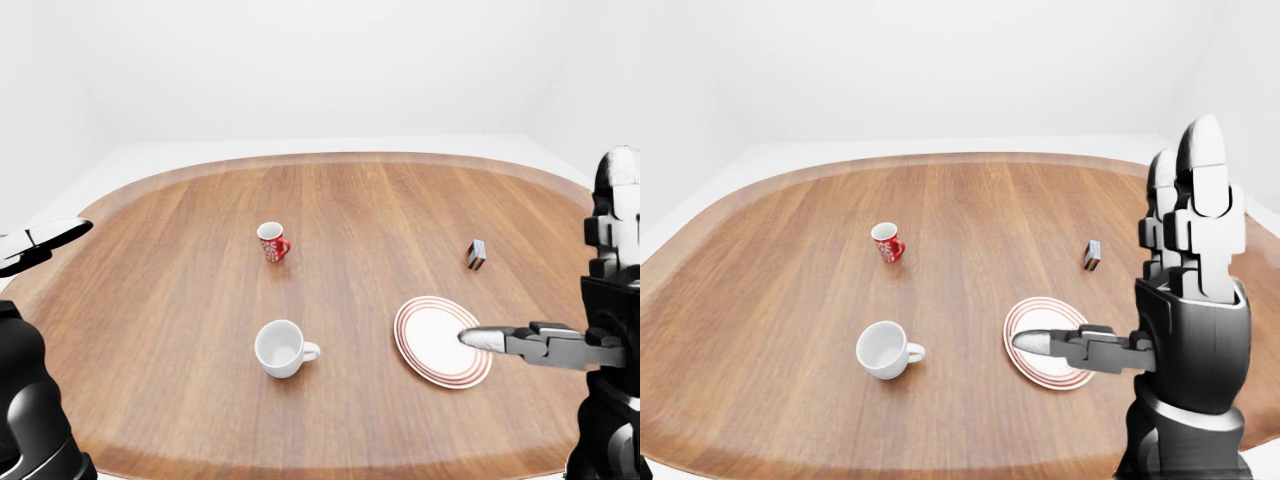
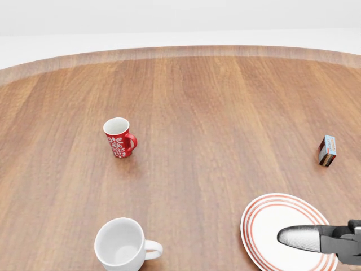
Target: Put the white mug on the plate.
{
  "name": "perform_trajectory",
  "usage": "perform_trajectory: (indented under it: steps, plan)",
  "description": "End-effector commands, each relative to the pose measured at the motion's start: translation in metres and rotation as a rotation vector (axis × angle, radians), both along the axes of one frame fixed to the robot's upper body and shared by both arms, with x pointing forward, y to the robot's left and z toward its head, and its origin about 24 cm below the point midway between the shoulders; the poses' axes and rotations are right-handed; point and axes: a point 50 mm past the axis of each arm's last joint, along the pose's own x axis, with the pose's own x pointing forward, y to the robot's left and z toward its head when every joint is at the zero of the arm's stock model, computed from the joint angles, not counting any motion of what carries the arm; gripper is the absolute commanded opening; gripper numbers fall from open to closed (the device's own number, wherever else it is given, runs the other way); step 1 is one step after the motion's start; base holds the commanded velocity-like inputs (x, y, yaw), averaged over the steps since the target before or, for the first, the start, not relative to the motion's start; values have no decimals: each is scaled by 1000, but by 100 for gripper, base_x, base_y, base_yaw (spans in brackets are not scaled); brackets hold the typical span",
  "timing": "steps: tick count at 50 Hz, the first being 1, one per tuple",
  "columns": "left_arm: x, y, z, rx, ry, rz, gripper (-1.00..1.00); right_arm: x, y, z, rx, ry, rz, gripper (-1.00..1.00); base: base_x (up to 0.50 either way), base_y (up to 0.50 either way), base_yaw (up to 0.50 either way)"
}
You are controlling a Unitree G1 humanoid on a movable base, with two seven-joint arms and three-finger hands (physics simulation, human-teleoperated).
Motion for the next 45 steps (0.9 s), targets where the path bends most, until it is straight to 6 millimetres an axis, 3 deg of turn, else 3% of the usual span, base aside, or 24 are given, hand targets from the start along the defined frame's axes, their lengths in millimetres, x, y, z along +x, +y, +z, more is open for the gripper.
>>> perform_trajectory:
  steps: [1, 10, 14, 22, 29, 38, 45]
  plan:
    - [10, 9, -11, -47, 55, 24, 100, 59, 60, 1, -282, 50, 162, 100, 0, 0, 0]
    - [11, 10, -11, -49, 56, 28, 100, 132, 117, -28, -455, 292, 305, 100, 0, 0, 0]
    - [11, 9, -11, -50, 55, 25, 100, 162, 154, -39, -599, 405, 362, 100, 0, 0, 0]
    - [10, 10, -11, -52, 54, 25, 100, 190, 196, -48, -769, 540, 417, 100, 0, 0, 0]
    - [9, 10, -10, -52, 49, 25, 100, 192, 217, -60, -891, 626, 457, 100, 0, 0, 0]
    - [10, 10, -11, -53, 54, 26, 100, 168, 242, -82, -1098, 692, 506, 100, 0, 0, 0]
    - [11, 10, -12, -54, 56, 27, 100, 152, 251, -96, -1151, 703, 479, 100, 0, 0, 0]
